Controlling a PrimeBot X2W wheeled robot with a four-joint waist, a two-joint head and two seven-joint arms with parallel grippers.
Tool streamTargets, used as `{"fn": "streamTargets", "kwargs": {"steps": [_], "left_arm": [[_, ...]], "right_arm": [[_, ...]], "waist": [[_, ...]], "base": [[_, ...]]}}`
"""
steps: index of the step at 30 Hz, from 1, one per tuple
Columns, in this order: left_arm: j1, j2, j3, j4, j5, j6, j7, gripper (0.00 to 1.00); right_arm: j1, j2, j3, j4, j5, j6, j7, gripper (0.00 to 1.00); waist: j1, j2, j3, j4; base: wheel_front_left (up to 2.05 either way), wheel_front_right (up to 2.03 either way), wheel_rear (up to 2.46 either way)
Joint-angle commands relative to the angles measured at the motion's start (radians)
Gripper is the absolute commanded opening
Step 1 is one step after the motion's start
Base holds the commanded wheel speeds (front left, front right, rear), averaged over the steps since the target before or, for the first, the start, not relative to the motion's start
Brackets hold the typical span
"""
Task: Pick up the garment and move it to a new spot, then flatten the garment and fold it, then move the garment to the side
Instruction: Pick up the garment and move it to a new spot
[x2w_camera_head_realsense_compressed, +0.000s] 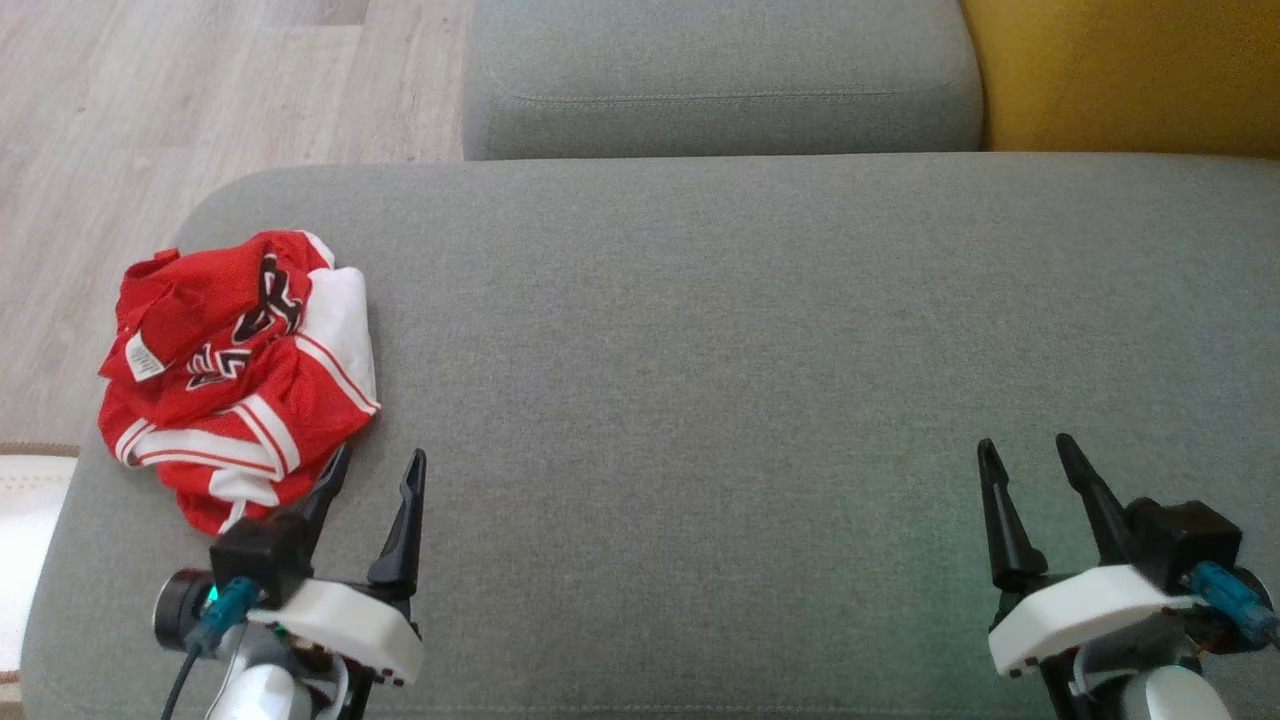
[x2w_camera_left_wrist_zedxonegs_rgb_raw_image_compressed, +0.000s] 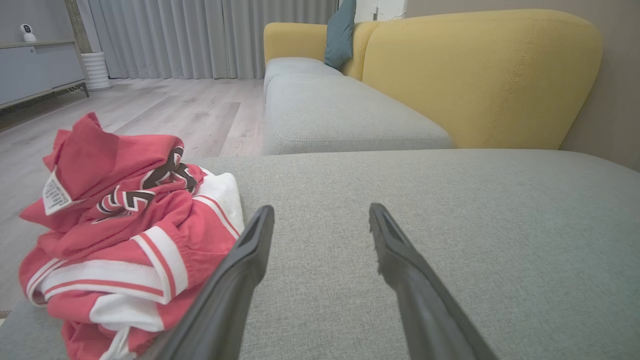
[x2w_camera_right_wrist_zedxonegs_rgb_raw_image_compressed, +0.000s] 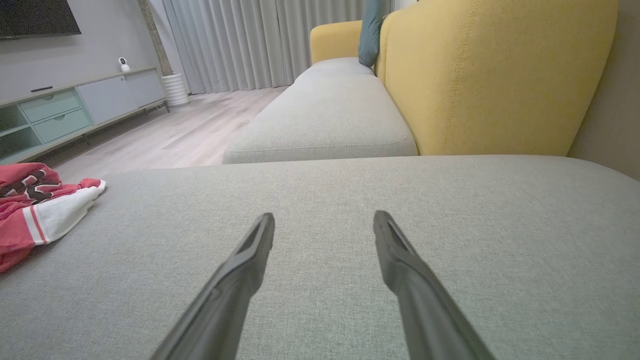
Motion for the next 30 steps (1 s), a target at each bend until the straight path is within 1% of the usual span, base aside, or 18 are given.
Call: {"fn": "streamTargets", "kwargs": {"steps": [1, 4, 7, 12, 13, 20, 23, 30], "left_arm": [[-0.057, 0.010, 0.035, -0.030, -0.002, 0.005, -0.013, 1.00], [-0.062, 0.008, 0.034, -0.029, 0.002, 0.010, -0.013, 1.00], [-0.074, 0.006, 0.037, -0.025, 0.001, 0.014, -0.013, 1.00], [-0.104, 0.004, 0.042, -0.018, 0.000, 0.020, -0.013, 1.00], [-0.104, 0.004, 0.042, -0.018, 0.000, 0.020, -0.013, 1.00], [-0.127, 0.018, 0.055, -0.014, -0.001, 0.026, -0.013, 1.00], [-0.128, 0.025, 0.060, -0.015, -0.002, 0.028, -0.013, 1.00], [-0.137, 0.029, 0.062, -0.017, -0.005, 0.027, -0.013, 1.00]], "right_arm": [[-0.026, -0.005, 0.021, -0.034, 0.005, 0.008, -0.014, 1.00], [-0.027, -0.005, 0.018, -0.042, -0.001, 0.008, -0.013, 1.00], [-0.028, -0.005, 0.021, -0.058, -0.001, 0.008, -0.011, 1.00], [-0.031, -0.005, 0.028, -0.090, -0.003, 0.008, 0.001, 1.00], [-0.031, -0.005, 0.028, -0.090, -0.003, 0.008, 0.001, 1.00], [-0.041, -0.005, 0.047, -0.113, 0.009, 0.008, 0.013, 1.00], [-0.047, -0.005, 0.055, -0.114, 0.009, 0.008, 0.014, 1.00], [-0.053, -0.005, 0.054, -0.116, 0.009, 0.008, 0.016, 1.00]], "waist": [[0.0000, 0.0000, 0.000, 0.003], [0.0000, 0.0000, 0.002, 0.017], [0.0000, 0.0000, 0.005, 0.048], [0.0000, 0.0000, 0.011, 0.136], [0.0000, 0.0000, 0.011, 0.136], [0.0000, 0.0000, 0.020, 0.262], [0.0000, 0.0000, 0.024, 0.302], [0.0000, 0.0000, 0.037, 0.356]], "base": [[0.00, 0.00, 0.00], [0.00, 0.00, 0.00], [0.00, 0.00, 0.00], [0.00, 0.00, 0.00], [0.00, 0.00, 0.00], [0.00, 0.00, 0.00], [0.00, 0.00, 0.00], [0.00, 0.00, 0.00]]}}
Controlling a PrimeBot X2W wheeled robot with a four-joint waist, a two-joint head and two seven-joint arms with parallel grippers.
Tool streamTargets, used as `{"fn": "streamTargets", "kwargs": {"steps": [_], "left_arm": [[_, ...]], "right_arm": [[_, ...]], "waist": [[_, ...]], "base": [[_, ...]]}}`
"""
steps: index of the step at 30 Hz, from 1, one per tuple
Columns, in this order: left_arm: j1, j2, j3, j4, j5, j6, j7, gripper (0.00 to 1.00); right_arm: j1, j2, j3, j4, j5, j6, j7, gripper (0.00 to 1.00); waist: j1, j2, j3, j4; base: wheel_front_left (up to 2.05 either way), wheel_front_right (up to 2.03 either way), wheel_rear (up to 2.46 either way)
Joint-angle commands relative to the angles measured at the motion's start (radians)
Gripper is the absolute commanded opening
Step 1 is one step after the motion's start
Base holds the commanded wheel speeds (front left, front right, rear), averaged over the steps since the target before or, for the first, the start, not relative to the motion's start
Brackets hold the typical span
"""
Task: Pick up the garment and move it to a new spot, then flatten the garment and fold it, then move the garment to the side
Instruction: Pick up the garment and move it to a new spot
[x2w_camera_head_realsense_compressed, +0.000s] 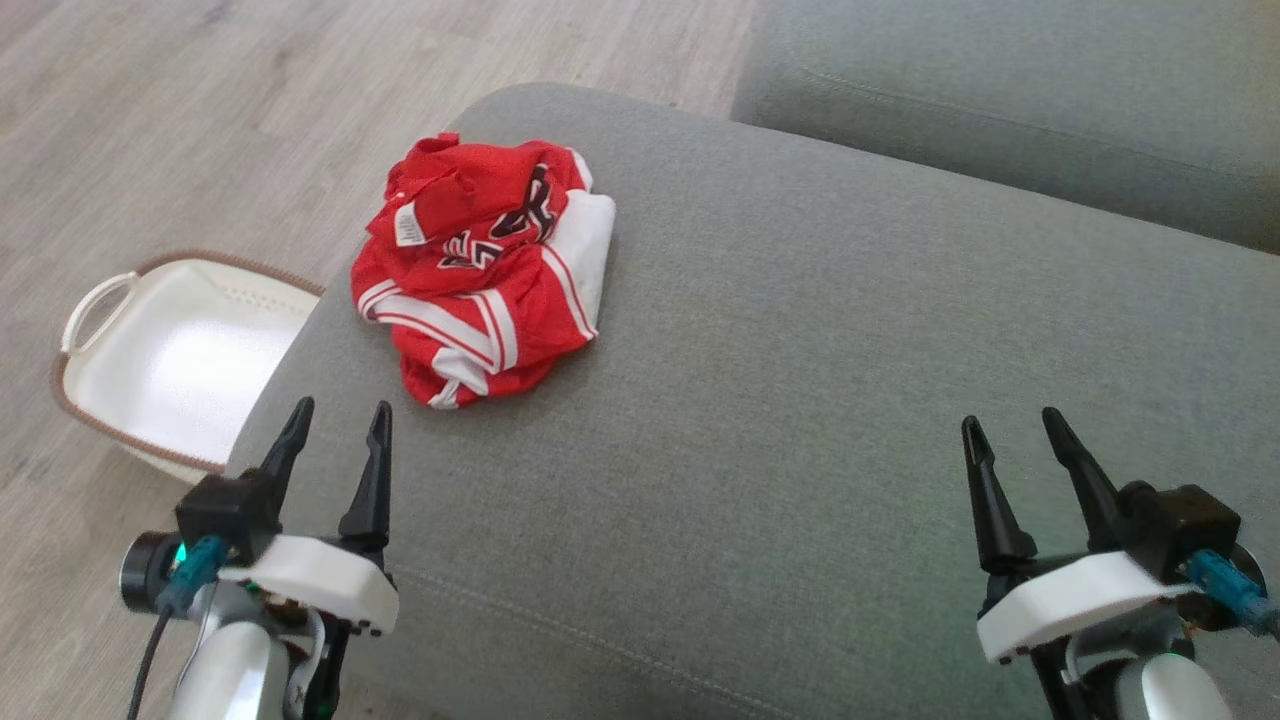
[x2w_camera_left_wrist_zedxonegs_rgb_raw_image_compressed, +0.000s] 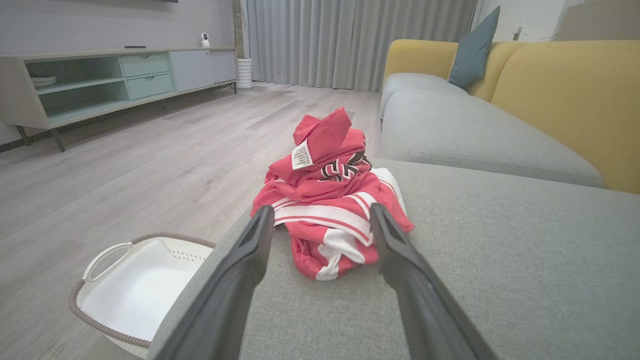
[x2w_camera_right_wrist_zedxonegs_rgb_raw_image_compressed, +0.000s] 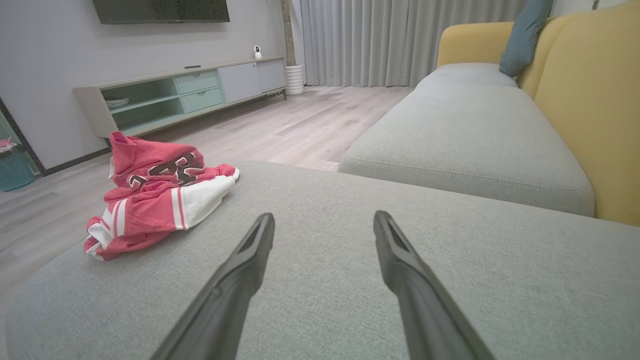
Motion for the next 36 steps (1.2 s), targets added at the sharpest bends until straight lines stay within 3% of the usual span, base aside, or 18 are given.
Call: {"fn": "streamTargets", "kwargs": {"steps": [1, 10, 17, 22, 26, 36], "left_arm": [[-0.071, 0.016, 0.032, -0.033, -0.006, 0.000, -0.012, 1.00], [-0.105, 0.017, 0.022, -0.027, -0.018, -0.011, -0.012, 1.00], [-0.309, 0.047, -0.001, 0.014, -0.077, -0.039, 0.090, 1.00], [-0.494, 0.109, -0.035, 0.115, -0.162, -0.050, 0.215, 1.00], [-0.622, 0.184, -0.123, 0.204, -0.269, -0.051, 0.297, 1.00], [-0.811, 0.306, -0.231, 0.473, -0.415, -0.051, 0.492, 1.00]], "right_arm": [[-0.052, -0.006, 0.021, -0.040, 0.004, 0.008, 0.001, 1.00], [-0.075, -0.006, 0.026, -0.062, -0.010, 0.008, 0.021, 1.00], [-0.132, -0.006, 0.027, -0.115, -0.050, 0.008, 0.065, 1.00], [-0.175, -0.006, 0.042, -0.141, -0.073, 0.008, 0.091, 1.00], [-0.199, -0.006, 0.045, -0.152, -0.087, 0.008, 0.102, 1.00], [-0.200, -0.006, 0.045, -0.159, -0.083, 0.008, 0.109, 1.00]], "waist": [[0.0000, 0.0000, 0.008, 0.014], [0.0000, 0.0000, 0.066, 0.010], [0.0000, 0.0000, 0.199, -0.028], [0.0000, 0.0000, 0.285, -0.075], [0.0000, 0.0000, 0.331, -0.111], [0.0000, 0.0000, 0.354, -0.158]], "base": [[0.00, 0.00, 0.00], [0.00, 0.00, 0.00], [0.00, 0.00, 0.00], [0.00, 0.00, 0.00], [0.00, 0.00, 0.00], [0.00, 0.00, 0.00]]}}
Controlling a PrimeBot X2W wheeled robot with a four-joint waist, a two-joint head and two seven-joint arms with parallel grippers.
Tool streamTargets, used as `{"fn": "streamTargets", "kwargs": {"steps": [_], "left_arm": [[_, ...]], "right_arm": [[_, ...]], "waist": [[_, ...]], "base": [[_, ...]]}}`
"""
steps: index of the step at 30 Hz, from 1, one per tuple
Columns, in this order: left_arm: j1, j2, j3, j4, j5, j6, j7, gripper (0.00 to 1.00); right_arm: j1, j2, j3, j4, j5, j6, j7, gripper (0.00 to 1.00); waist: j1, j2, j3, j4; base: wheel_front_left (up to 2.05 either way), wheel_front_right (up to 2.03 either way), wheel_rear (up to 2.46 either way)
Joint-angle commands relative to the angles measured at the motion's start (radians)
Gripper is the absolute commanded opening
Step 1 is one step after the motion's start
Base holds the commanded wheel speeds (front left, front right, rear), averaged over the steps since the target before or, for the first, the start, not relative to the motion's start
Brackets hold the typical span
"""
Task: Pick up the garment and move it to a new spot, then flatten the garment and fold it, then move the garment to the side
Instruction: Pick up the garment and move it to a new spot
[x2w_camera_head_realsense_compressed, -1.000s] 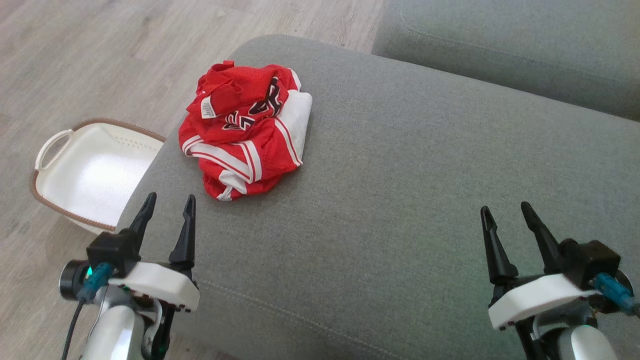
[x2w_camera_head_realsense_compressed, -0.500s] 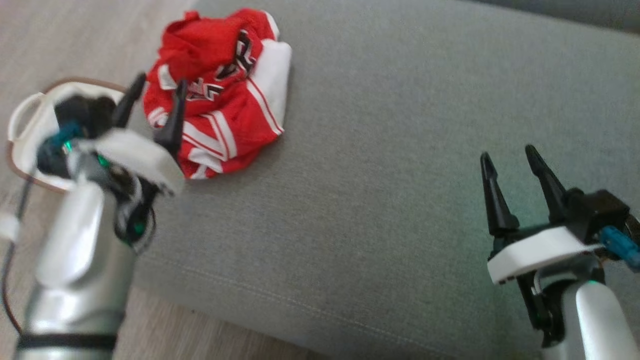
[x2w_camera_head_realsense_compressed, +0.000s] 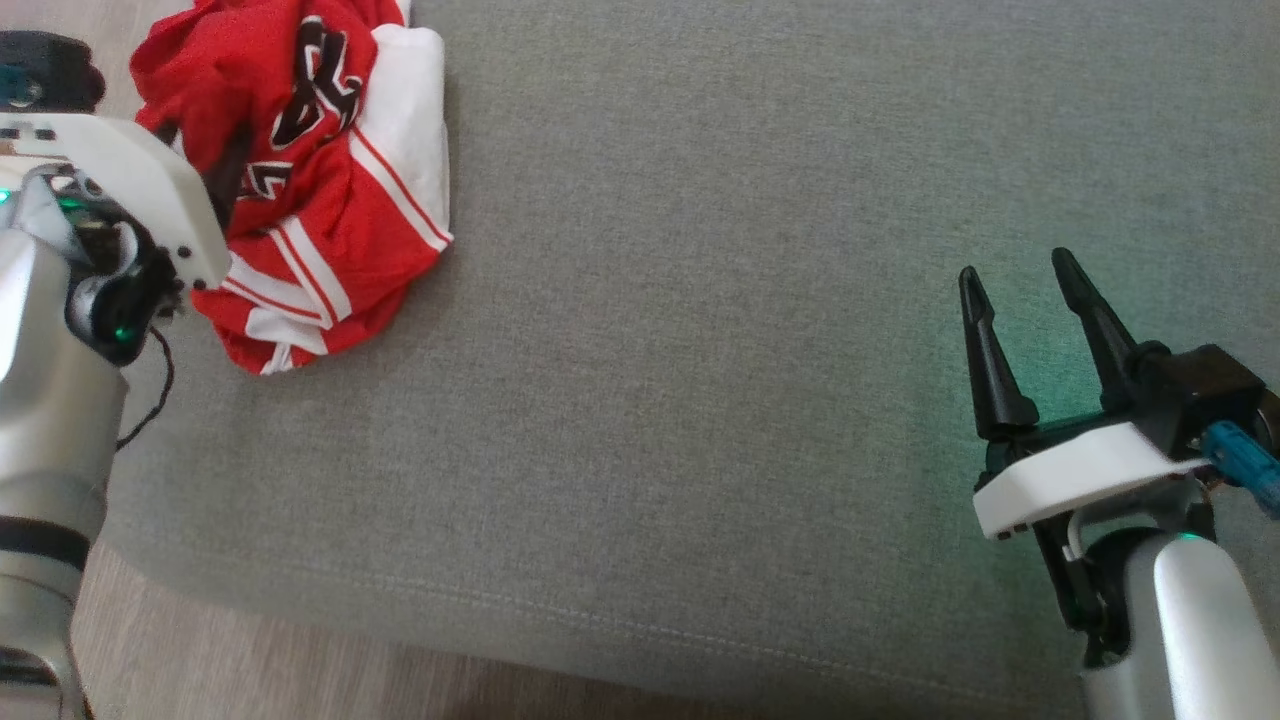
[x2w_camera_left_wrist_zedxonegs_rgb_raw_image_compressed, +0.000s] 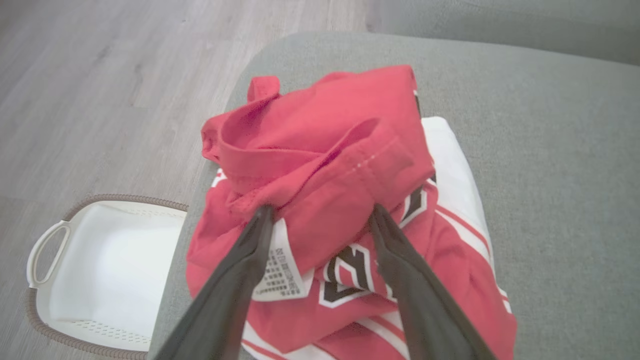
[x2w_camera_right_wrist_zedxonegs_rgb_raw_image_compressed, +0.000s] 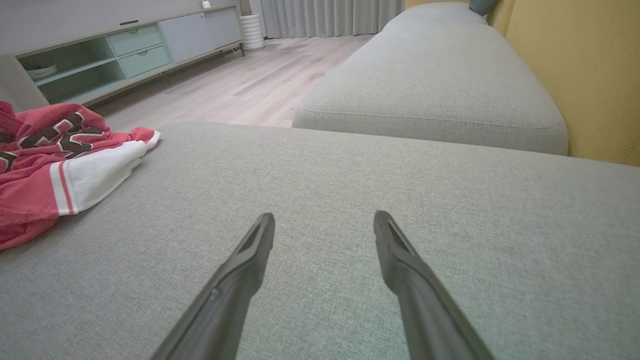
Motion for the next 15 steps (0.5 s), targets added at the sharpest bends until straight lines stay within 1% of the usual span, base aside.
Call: {"fn": "streamTargets", "kwargs": {"steps": [1, 2, 3, 4, 6, 9, 11, 15], "left_arm": [[-0.048, 0.062, 0.020, -0.013, -0.009, 0.002, 0.011, 1.00], [-0.055, 0.062, 0.006, 0.003, -0.024, 0.002, 0.036, 0.66], [-0.062, 0.064, -0.012, 0.009, -0.035, 0.001, 0.051, 0.19], [-0.069, 0.070, -0.024, 0.011, -0.043, 0.001, 0.047, 0.00], [-0.085, 0.087, -0.044, 0.019, -0.036, 0.001, 0.012, 0.00], [-0.104, 0.102, -0.059, 0.036, -0.001, 0.002, -0.088, 0.00], [-0.114, 0.103, -0.065, 0.039, 0.024, 0.012, -0.161, 0.00], [-0.125, 0.105, -0.063, 0.017, 0.059, 0.048, -0.301, 0.00]], "right_arm": [[-0.014, -0.003, 0.024, -0.042, 0.003, 0.008, 0.007, 1.00], [-0.012, -0.003, 0.022, -0.043, 0.005, 0.008, 0.008, 1.00], [-0.010, -0.003, 0.020, -0.045, 0.006, 0.008, 0.010, 1.00], [-0.010, -0.003, 0.018, -0.047, 0.007, 0.008, 0.011, 1.00], [-0.011, -0.003, 0.015, -0.051, 0.007, 0.008, 0.015, 1.00], [-0.009, -0.003, 0.010, -0.058, 0.010, 0.008, 0.014, 1.00], [-0.003, -0.003, 0.006, -0.059, 0.015, 0.008, 0.011, 1.00], [0.016, -0.003, -0.006, -0.061, 0.031, 0.008, 0.003, 1.00]], "waist": [[-0.0002, 0.0000, -0.002, -0.003], [-0.0002, 0.0000, -0.003, -0.003], [-0.0002, 0.0000, -0.003, -0.004], [-0.0002, 0.0000, -0.004, -0.004], [-0.0002, 0.0000, -0.006, -0.004], [-0.0002, 0.0000, -0.022, -0.003], [-0.0002, 0.0000, -0.040, -0.001], [-0.0002, 0.0000, -0.084, 0.007]], "base": [[0.00, 0.00, 0.00], [0.00, 0.00, 0.00], [0.00, 0.00, 0.00], [0.00, 0.00, 0.00], [0.00, 0.00, 0.00], [0.00, 0.00, 0.00], [0.00, 0.00, 0.00], [0.00, 0.00, 0.00]]}}
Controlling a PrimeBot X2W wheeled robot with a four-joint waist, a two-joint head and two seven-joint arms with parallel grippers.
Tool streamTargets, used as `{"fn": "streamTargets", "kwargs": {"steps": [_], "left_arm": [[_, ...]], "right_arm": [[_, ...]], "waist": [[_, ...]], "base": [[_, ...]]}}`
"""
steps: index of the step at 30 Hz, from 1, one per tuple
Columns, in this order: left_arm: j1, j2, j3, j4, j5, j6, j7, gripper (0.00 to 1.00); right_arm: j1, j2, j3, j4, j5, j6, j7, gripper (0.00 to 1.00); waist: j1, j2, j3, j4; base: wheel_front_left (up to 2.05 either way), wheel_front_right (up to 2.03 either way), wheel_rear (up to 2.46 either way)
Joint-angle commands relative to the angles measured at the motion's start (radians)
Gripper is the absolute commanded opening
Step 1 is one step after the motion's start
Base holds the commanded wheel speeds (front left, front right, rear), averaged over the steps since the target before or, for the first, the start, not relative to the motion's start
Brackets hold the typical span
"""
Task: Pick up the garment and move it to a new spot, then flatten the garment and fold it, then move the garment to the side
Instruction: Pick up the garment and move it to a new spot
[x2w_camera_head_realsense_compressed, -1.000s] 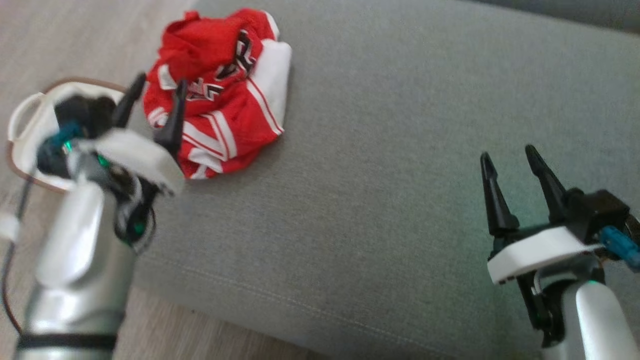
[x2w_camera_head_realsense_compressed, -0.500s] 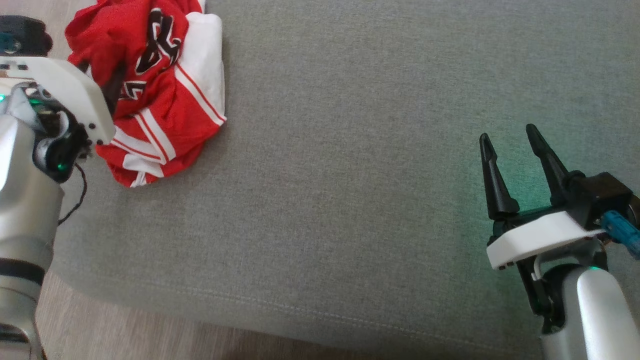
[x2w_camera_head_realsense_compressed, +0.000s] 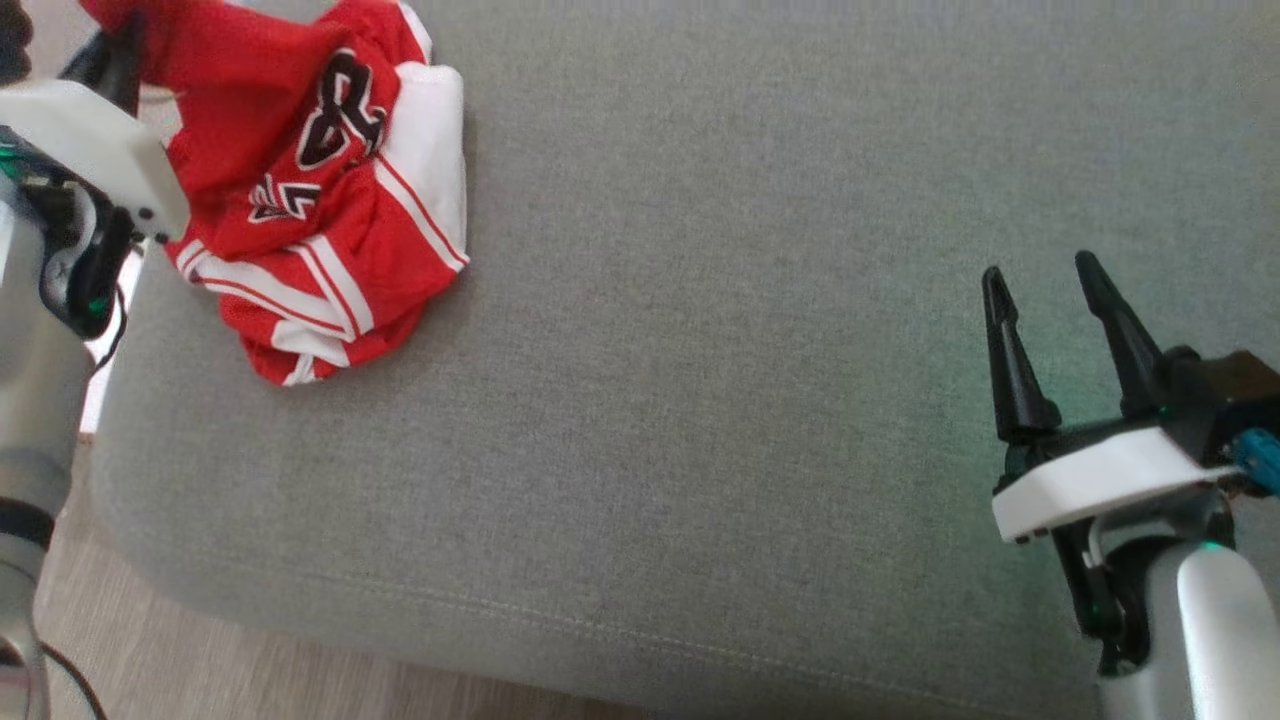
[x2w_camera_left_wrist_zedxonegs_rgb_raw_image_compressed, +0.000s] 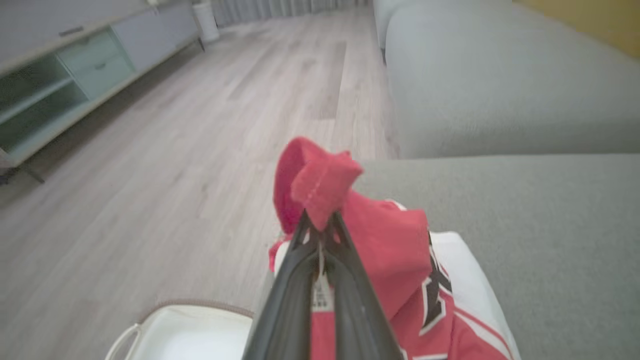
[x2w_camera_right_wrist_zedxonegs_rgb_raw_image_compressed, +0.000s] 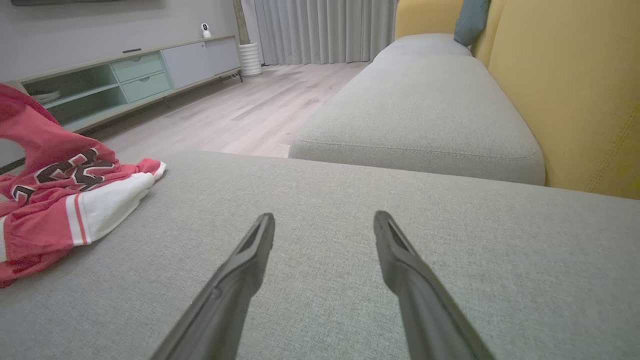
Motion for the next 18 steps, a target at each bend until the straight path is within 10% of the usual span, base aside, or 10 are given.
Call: {"fn": "streamTargets", "kwargs": {"steps": [1, 18], "left_arm": [[-0.054, 0.063, 0.028, -0.039, 0.014, 0.016, -0.053, 0.00], [0.232, 0.012, -0.038, -0.682, 0.037, 0.188, -0.120, 0.00]], "right_arm": [[0.014, -0.004, 0.018, -0.041, 0.014, 0.008, -0.007, 1.00], [0.094, -0.004, 0.009, -0.073, 0.099, 0.008, -0.042, 1.00]], "waist": [[0.0000, 0.0000, -0.036, 0.008], [0.0000, 0.0000, -0.206, -0.123]], "base": [[0.00, 0.00, 0.00], [0.00, 0.00, 0.00]]}}
